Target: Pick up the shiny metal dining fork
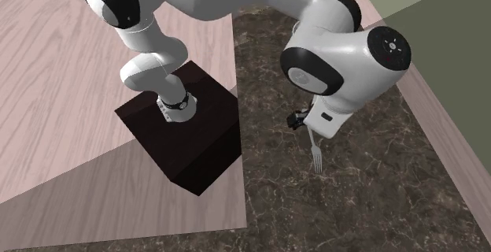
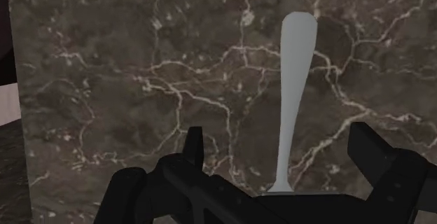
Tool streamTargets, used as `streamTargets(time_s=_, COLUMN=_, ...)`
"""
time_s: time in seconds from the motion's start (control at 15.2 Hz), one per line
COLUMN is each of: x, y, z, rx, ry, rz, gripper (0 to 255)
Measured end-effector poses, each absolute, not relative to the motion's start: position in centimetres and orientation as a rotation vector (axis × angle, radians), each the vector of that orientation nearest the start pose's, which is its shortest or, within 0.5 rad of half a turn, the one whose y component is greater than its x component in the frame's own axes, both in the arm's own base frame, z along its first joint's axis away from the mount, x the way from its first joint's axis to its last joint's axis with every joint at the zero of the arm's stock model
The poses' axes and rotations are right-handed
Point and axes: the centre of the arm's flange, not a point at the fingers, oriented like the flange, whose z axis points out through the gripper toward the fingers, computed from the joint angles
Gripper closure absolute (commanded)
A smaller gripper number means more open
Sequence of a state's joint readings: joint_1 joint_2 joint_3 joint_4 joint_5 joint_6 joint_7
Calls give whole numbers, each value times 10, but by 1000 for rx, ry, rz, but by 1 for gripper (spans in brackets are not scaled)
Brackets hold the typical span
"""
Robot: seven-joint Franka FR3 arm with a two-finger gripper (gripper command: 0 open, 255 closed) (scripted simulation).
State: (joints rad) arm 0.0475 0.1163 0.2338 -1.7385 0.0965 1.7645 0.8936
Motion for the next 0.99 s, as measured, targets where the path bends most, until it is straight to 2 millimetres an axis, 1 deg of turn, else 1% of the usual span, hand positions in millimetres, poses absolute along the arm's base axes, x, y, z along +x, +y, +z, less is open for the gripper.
streamTargets(time_s=0.07, x=574, y=169, z=497, rx=-2917, ry=985, rz=211, gripper=0)
streamTargets(time_s=0.13, x=578, y=169, z=493, rx=-2912, ry=997, rz=209, gripper=0)
streamTargets(time_s=0.4, x=584, y=171, z=475, rx=-2906, ry=1008, rz=207, gripper=0)
streamTargets(time_s=0.59, x=582, y=171, z=461, rx=-2906, ry=1009, rz=207, gripper=0)
streamTargets(time_s=0.66, x=583, y=171, z=459, rx=-2906, ry=1009, rz=207, gripper=255)
streamTargets(time_s=0.99, x=583, y=170, z=457, rx=-2905, ry=1009, rz=205, gripper=255)
